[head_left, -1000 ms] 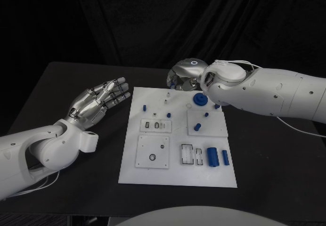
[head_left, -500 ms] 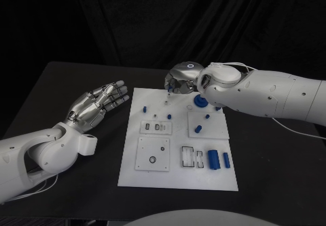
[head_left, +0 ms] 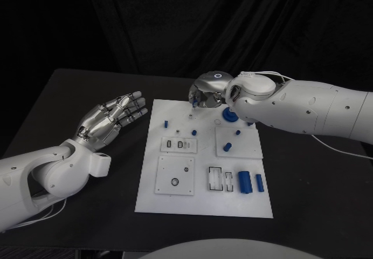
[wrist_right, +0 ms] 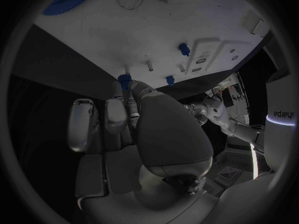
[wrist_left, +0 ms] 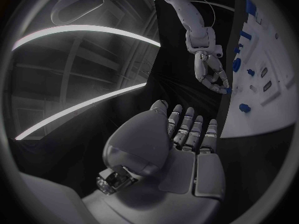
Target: Assemble the parts on the task board
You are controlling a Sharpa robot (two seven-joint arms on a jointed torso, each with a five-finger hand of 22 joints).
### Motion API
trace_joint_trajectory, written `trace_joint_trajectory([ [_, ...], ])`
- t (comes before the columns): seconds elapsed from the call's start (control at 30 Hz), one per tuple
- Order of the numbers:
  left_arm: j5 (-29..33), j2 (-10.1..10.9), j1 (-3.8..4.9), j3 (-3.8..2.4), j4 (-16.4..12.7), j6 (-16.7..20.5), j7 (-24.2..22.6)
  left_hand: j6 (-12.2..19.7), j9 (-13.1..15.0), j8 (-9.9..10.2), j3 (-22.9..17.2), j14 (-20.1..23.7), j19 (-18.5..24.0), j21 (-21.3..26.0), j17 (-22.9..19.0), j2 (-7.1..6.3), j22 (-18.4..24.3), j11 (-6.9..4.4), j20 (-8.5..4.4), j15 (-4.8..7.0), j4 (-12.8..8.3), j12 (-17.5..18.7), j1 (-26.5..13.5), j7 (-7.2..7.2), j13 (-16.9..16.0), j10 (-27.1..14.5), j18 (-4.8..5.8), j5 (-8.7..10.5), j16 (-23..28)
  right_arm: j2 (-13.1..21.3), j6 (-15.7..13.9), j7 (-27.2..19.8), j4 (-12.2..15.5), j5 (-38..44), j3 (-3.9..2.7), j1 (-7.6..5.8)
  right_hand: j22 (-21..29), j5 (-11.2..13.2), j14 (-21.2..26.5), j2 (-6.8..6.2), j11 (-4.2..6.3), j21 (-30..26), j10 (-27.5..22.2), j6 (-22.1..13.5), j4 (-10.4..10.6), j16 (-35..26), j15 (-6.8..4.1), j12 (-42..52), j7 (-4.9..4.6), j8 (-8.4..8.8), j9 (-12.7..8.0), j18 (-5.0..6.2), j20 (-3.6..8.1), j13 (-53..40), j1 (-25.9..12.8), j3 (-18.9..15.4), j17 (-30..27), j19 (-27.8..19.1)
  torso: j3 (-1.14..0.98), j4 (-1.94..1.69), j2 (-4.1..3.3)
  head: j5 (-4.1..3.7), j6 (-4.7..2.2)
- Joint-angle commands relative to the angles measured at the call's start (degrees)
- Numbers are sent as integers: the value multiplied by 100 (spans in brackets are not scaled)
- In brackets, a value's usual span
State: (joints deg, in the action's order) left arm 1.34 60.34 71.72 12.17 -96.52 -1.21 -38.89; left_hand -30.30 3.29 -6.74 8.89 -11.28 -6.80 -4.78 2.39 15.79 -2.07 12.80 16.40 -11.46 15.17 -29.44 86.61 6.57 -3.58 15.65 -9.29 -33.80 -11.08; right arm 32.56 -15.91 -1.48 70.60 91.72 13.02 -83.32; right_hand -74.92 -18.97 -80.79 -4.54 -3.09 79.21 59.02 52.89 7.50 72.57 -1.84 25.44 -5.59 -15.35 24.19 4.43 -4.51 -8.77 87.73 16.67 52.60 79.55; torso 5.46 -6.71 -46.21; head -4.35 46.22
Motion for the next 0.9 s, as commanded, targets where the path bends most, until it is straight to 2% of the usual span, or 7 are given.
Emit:
trace_joint_trajectory([
  [0.03,-8,-4,11,-4,-9,-86,-437,-8,9,9,-35,-4,-22,-21,9,6,8,25,33,-42,11,18,41,35,-1,-21,28,-39,-36,3,92,96,-3,12,-4,16,-238,27,-29,-13,43,17,45,-35,34,14,15,-27,-10,29,8,-70,-9,-9,-39,-4,-4,46,2,3,5,4,12],
  [0.33,-8,12,11,-4,-16,-86,-427,-8,9,9,-35,-4,-22,-21,9,6,8,25,33,-42,11,18,41,35,-1,-21,28,-39,-36,-6,123,101,-3,12,-4,44,-228,32,-19,-12,39,6,40,-41,39,-2,14,-39,-12,36,11,-66,-9,-7,-45,-3,-34,36,6,15,4,22,43],
  [0.7,-8,22,11,-4,-12,-84,-419,-24,11,5,-51,-11,-24,-21,11,13,8,28,33,-47,11,16,46,38,-2,-21,32,-42,-44,-64,61,73,-49,12,-4,122,-182,53,44,-13,22,-49,19,-121,46,-69,14,-110,-13,107,24,-51,-13,-3,-50,9,-134,-18,5,9,9,36,78],
  [0.9,-8,11,11,-4,-35,-103,-400,-20,11,5,-58,-9,-25,-22,11,15,8,30,33,-49,11,20,48,39,-2,-23,34,-44,-43,-84,50,105,-68,12,-4,153,-137,74,99,-15,6,-105,-6,-183,56,-129,13,-172,-8,163,36,-37,-14,-1,-61,17,-226,-73,3,3,6,-3,89],
])
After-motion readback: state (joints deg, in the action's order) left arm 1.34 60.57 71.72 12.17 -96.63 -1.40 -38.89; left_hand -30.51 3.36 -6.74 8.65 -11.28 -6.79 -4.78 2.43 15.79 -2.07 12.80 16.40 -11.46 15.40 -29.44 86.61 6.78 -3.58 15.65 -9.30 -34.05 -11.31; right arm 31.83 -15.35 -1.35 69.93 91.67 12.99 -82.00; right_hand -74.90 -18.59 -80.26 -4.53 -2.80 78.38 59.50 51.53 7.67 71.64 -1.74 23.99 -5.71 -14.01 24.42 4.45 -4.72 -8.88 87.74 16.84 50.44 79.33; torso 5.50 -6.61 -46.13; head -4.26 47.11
